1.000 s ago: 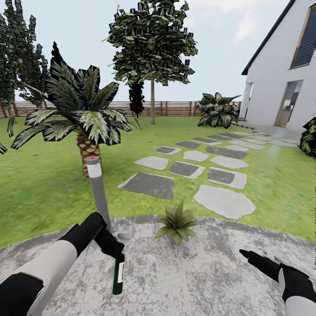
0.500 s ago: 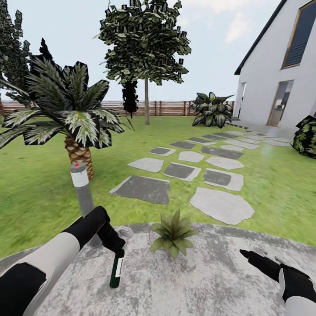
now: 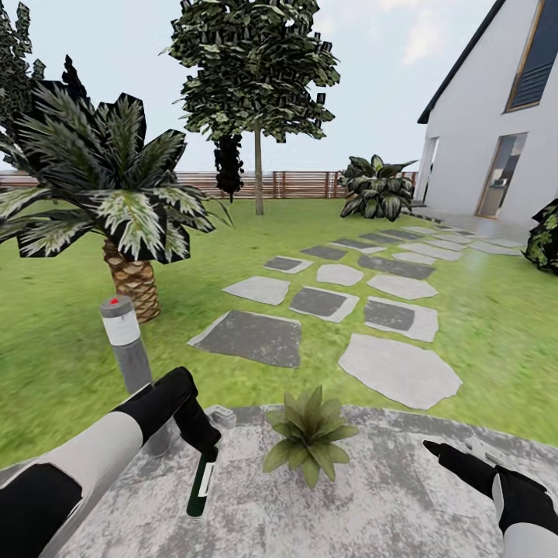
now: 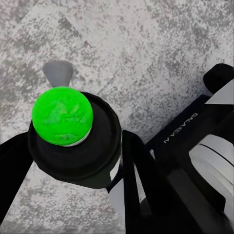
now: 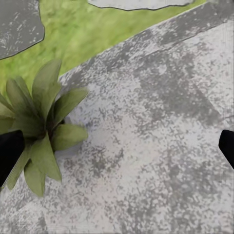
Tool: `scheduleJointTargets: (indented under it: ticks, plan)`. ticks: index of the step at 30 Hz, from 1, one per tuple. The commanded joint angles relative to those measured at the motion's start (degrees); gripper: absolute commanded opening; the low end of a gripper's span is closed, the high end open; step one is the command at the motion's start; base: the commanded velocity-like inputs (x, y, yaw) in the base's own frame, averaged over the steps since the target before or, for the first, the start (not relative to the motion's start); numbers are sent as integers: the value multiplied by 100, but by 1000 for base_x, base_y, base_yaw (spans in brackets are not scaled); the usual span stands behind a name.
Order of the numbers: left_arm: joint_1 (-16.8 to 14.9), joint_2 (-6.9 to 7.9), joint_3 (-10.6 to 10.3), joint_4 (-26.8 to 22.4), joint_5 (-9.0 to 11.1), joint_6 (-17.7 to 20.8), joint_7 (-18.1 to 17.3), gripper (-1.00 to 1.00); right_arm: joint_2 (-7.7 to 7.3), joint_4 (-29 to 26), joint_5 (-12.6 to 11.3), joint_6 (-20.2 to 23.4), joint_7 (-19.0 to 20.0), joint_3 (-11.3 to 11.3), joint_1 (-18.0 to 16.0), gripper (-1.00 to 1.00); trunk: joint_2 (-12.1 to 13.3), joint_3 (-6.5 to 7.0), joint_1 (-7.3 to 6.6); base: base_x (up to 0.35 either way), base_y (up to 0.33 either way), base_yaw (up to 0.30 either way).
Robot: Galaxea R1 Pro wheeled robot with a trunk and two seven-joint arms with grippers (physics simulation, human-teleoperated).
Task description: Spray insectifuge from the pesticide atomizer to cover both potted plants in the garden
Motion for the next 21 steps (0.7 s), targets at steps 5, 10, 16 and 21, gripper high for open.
scheduleJointTargets:
  ticks: [5,10,16,21]
  plan:
    - [-3,0,-45,-2,-51,36,-58,-100,4,-10,52,17,44,-34,-9,100,-3,-53,3,334,47,0]
    - [1,0,-54,1,-51,36,-58,-100,4,-10,53,17,36,-34,-9,100,-3,-100,3,309,138,0]
    - [6,3,-55,0,-52,36,-58,-100,4,-10,54,17,34,-34,-9,100,-3,-140,3,75,27,-12]
    - [6,1,-55,2,-52,36,-58,-100,4,-10,54,17,41,-34,-9,100,-3,-148,3,4,2,-88]
